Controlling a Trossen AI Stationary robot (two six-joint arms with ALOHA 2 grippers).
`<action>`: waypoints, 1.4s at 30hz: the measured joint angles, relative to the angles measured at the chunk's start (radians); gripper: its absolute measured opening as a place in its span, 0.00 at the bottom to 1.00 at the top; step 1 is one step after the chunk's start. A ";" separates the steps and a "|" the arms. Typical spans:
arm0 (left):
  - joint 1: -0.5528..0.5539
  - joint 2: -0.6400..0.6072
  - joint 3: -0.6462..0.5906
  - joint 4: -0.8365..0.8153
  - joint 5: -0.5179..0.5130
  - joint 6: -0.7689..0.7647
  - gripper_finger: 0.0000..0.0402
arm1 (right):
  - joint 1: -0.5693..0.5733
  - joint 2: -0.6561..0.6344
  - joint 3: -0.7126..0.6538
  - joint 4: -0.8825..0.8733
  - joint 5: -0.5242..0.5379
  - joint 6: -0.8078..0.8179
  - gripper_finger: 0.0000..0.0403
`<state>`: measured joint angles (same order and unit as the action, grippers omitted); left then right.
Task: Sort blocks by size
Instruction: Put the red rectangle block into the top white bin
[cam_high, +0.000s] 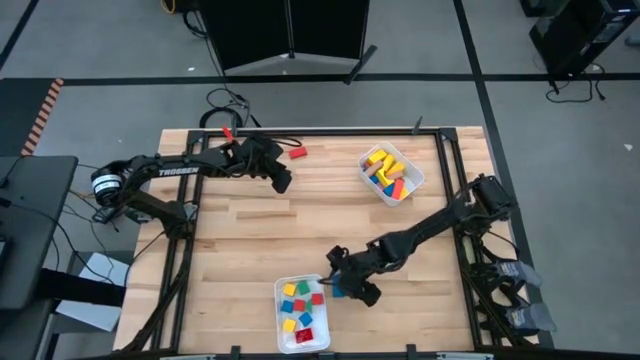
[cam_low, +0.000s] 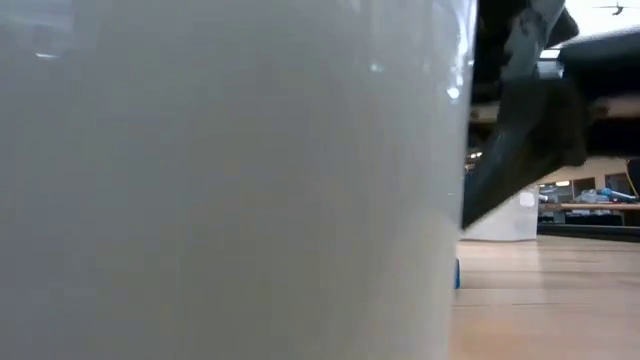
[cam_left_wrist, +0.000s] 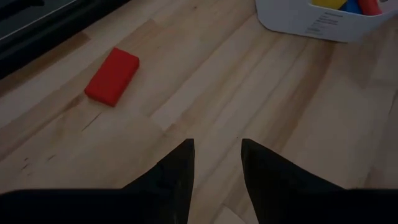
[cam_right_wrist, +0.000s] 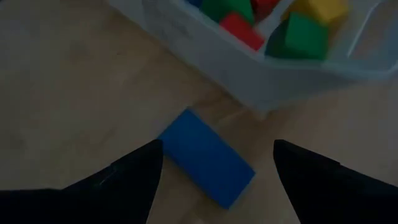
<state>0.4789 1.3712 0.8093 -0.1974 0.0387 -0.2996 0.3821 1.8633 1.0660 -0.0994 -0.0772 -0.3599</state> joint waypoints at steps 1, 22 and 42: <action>-0.001 0.000 0.000 0.000 0.000 0.000 0.35 | -0.005 0.008 0.000 -0.003 -0.006 -0.003 0.78; -0.001 0.000 -0.001 0.012 0.023 0.014 0.35 | -0.029 0.015 -0.002 0.032 0.013 -0.036 0.78; 0.136 0.555 0.670 -0.550 -0.047 0.540 0.50 | -0.005 -0.430 -0.002 -0.093 0.350 0.107 0.78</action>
<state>0.6151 1.9267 1.4795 -0.7471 -0.0079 0.2403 0.3768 1.4333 1.0645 -0.1920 0.2728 -0.2529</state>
